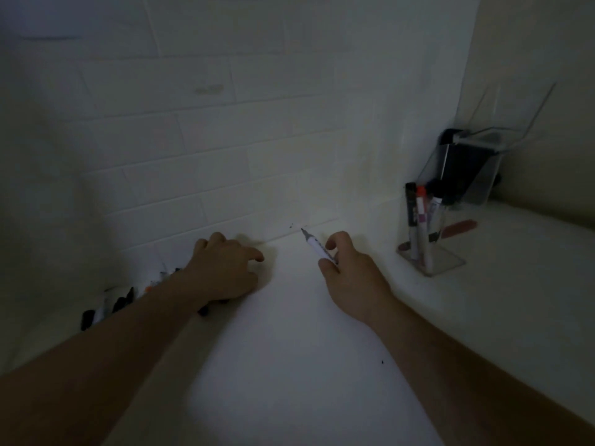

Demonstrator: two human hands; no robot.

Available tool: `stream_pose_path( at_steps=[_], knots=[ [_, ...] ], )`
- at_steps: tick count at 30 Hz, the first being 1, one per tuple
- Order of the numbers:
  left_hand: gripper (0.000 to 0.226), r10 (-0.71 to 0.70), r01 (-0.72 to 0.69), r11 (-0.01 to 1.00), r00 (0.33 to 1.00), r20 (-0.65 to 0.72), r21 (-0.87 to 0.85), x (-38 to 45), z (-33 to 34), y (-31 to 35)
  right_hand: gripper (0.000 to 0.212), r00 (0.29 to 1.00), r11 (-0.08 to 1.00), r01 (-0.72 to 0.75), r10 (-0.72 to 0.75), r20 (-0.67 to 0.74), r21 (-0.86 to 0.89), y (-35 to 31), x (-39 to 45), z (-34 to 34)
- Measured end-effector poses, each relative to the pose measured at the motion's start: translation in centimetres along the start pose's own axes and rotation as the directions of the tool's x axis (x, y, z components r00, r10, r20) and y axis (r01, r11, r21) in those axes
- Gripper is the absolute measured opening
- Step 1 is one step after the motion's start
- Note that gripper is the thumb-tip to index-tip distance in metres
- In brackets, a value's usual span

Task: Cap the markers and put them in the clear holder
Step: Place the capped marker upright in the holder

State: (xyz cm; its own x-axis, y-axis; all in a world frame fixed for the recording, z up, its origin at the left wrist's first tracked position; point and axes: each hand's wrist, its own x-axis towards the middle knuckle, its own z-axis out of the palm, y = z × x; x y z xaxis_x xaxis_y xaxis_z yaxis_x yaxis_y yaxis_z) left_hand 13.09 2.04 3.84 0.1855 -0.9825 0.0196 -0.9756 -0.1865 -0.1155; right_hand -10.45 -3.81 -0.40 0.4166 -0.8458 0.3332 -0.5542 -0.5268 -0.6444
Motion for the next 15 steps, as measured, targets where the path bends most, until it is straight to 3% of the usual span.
stream_pose_path(
  at_steps=[5, 9, 15],
  knots=[
    [0.059, -0.01, 0.005, 0.999, 0.995, 0.095, 0.049, 1.0, -1.0, -0.2, 0.019, 1.0, 0.999, -0.008, 0.008, -0.002, 0.052, 0.5, 0.1, 0.1],
    [0.053, -0.031, 0.022, 0.998, 0.988, 0.152, 0.065, 1.2, -1.2, -0.7, 0.024, 1.0, 0.999, -0.006, 0.006, 0.007, 0.043, 0.7, 0.3, 0.2],
    [0.043, 0.024, -0.023, 1.0, 0.998, -0.059, 0.018, 1.9, -1.4, 0.5, 0.028, 1.0, 0.999, -0.005, 0.005, 0.02, 0.044, 1.0, 0.4, 0.3]
  ],
)
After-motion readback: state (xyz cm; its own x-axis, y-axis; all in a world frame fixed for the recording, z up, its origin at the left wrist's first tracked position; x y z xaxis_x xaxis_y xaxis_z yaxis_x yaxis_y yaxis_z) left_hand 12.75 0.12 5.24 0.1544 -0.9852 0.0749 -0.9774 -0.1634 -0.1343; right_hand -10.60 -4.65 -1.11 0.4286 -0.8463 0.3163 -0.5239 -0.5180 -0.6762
